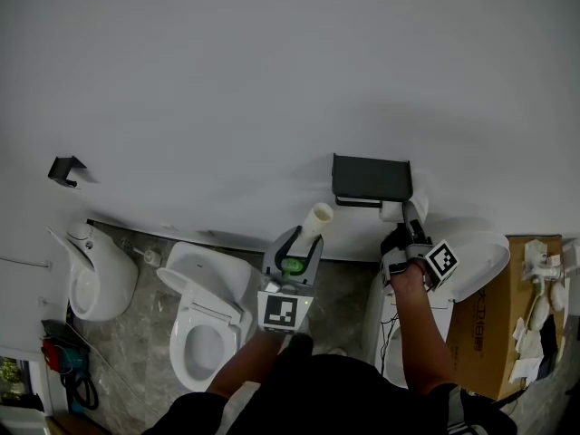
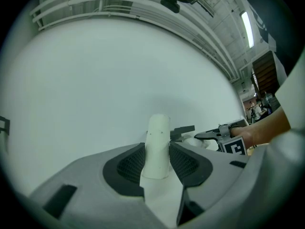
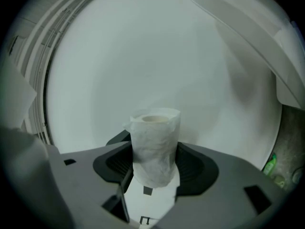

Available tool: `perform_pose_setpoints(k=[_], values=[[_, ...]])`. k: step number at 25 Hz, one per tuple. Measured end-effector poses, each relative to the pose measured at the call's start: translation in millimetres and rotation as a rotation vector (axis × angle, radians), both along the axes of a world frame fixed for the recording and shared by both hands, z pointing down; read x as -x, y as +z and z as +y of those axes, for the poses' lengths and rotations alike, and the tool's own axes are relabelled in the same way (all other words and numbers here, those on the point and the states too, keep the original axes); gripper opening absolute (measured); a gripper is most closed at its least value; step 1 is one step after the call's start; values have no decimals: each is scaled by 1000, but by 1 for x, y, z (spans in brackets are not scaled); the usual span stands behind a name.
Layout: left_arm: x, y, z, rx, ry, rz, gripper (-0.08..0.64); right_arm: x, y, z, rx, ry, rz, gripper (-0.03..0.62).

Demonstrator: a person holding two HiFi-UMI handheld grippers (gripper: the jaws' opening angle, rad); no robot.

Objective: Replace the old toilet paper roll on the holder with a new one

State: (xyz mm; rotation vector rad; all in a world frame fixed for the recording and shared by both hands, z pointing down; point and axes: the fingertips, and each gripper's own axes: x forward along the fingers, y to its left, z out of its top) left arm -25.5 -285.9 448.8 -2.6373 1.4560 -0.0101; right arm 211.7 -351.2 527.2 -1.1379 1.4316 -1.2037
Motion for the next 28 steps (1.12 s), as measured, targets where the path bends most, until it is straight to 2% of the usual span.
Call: perform_pose_setpoints(k=[5,15,28], values=[[21,2,-7,9,-14,2,161,41,1,-7,5,-60,-7,268],[49,3,-8,21,-50,2,161,86,-1,-13,-9,-103,-14,268],[59,4,-5,3,-59,-49,161,91,1,-13,-52,-92,-60,264]])
